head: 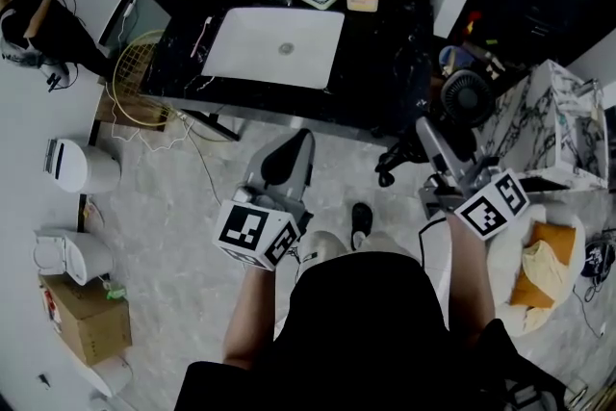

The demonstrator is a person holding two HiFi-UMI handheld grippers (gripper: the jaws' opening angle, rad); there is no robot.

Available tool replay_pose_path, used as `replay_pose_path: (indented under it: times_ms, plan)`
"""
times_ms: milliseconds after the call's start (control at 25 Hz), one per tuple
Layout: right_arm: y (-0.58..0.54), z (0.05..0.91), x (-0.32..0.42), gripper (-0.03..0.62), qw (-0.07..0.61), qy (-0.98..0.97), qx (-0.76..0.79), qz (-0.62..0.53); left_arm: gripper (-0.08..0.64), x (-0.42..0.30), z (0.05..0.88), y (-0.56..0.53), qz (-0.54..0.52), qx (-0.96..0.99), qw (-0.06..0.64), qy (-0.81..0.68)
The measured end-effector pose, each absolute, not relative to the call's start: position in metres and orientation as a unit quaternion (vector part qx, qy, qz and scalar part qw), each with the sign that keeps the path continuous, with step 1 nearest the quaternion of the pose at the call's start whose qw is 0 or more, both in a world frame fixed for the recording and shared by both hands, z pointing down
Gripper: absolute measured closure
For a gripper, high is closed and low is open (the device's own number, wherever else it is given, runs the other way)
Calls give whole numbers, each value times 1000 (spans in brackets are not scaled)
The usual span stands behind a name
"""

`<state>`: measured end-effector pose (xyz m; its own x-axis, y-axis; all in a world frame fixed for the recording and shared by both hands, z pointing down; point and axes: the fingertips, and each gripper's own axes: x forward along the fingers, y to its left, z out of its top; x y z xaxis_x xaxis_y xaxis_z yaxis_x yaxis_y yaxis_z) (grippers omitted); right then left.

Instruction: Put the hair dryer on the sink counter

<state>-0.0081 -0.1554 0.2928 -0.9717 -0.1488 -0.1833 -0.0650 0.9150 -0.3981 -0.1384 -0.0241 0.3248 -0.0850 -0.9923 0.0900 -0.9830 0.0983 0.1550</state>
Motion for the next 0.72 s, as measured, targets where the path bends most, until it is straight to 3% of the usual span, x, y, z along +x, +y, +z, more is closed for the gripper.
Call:
replay_pose_path:
  times_ms: [720]
  plan:
    - [-188, 328, -84, 368, 55, 964, -171, -197, 560, -215, 329, -98, -11, 757, 103, -645]
